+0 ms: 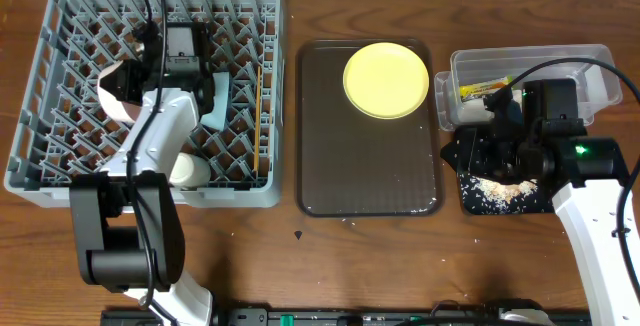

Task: Sort waste into correct bins and load items into the dishwasher
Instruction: 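Lift the pink bowl with the left gripper and carry it over the rack, then lower the pink bowl into the rack slots with the left gripper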

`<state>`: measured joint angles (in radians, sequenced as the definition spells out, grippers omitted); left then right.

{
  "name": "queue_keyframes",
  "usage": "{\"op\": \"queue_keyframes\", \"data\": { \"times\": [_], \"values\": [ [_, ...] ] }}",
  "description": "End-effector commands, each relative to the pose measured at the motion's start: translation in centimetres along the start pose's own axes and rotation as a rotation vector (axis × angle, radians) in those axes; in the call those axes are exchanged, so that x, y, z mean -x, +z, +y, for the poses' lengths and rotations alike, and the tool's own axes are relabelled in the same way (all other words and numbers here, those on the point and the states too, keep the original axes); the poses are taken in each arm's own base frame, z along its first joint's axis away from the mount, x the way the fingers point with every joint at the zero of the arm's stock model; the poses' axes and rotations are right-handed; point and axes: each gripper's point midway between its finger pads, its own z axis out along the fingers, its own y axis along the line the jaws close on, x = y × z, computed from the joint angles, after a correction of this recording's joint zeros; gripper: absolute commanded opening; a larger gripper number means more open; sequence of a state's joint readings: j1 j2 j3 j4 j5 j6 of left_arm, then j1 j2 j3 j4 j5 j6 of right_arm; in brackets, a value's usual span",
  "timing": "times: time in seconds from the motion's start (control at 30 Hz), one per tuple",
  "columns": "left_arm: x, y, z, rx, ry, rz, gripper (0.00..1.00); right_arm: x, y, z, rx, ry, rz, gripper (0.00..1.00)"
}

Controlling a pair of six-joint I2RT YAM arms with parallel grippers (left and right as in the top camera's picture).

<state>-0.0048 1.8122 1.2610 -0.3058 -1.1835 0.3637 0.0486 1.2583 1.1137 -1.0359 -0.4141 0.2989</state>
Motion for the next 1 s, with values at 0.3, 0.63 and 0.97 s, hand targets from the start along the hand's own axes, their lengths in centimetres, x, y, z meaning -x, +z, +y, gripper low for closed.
{"op": "queue_keyframes", "data": {
  "times": [0.3,0.63,0.97],
  "values": [
    [0.3,-1.0,-2.9,0.023,0.070,-0.014,0.08,0.4,-0.7,0.2,0.004,-0.017,-0.022,0.49],
    [0.3,-1.2,-0.3,0.167,0.019,0.010,0.08,0.4,-0.7,0.2,0.005,-0.017,-0.022,0.49],
    [0.9,-1.1,-0.8,0.132,-0.026,-0.010,0.09,0.2,-0.7,0.1,0.003,-0.014,-0.016,0.49]
  ]
}}
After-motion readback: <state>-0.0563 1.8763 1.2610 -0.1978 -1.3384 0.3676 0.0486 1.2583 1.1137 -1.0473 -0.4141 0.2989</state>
